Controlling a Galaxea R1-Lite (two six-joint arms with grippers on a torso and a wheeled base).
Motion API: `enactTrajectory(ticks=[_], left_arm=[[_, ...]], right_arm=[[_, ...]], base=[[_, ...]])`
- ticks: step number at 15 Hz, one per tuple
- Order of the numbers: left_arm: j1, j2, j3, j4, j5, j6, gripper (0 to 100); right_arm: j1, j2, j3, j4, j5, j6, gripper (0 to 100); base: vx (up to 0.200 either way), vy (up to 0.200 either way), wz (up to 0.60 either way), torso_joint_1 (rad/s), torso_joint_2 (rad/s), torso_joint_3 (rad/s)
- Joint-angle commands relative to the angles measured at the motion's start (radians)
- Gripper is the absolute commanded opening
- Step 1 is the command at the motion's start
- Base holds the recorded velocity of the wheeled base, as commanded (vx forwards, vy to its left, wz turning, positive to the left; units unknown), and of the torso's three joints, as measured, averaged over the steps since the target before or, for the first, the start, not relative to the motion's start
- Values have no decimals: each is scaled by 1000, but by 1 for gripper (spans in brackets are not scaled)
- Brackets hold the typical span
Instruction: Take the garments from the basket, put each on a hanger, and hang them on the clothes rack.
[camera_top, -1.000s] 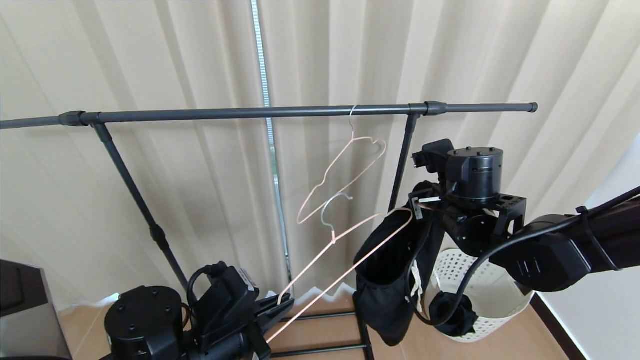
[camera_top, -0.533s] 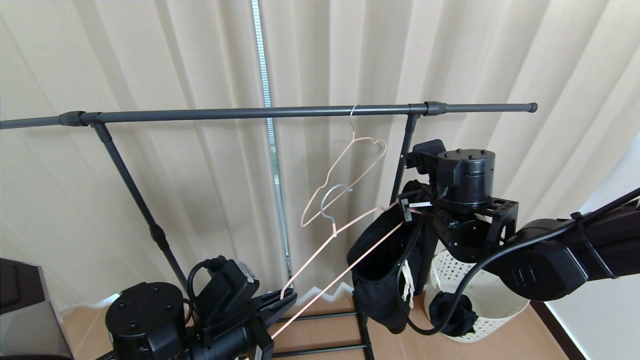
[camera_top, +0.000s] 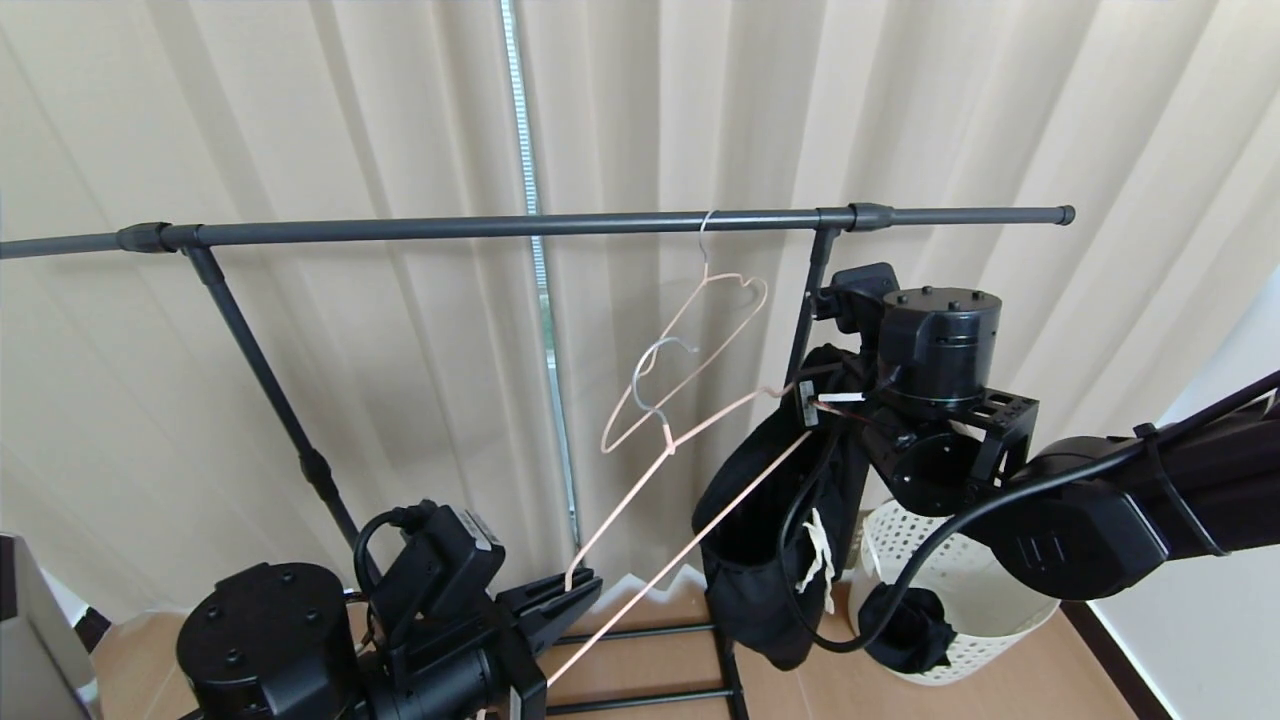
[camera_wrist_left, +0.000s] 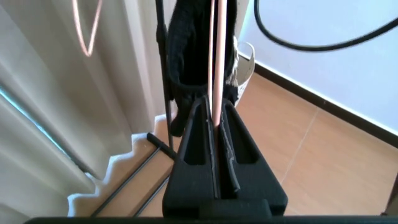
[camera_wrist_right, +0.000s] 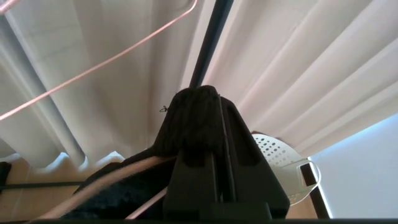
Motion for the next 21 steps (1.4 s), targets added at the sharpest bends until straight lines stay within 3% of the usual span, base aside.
enactTrajectory(ticks=[1,5,8,21], left_arm=[[1,-40,-21,-1,8,-1,0],[0,-160,-67,211,6,-3,0],[-11,-145,-63,215,6,-3,0],[-23,-99,-63,211,14,-4,0]], right_arm=[[-2,-1,-2,-2,0,0,0],[0,-11,-5,-2,0,8,0],[3,-11,-6,-2,0,15,0],[178,-116,58,16,-1,28,0]], base=[[0,0,0,0,0,0],[0,0,0,0,0,0],[0,0,0,0,0,0],[0,0,0,0,0,0]])
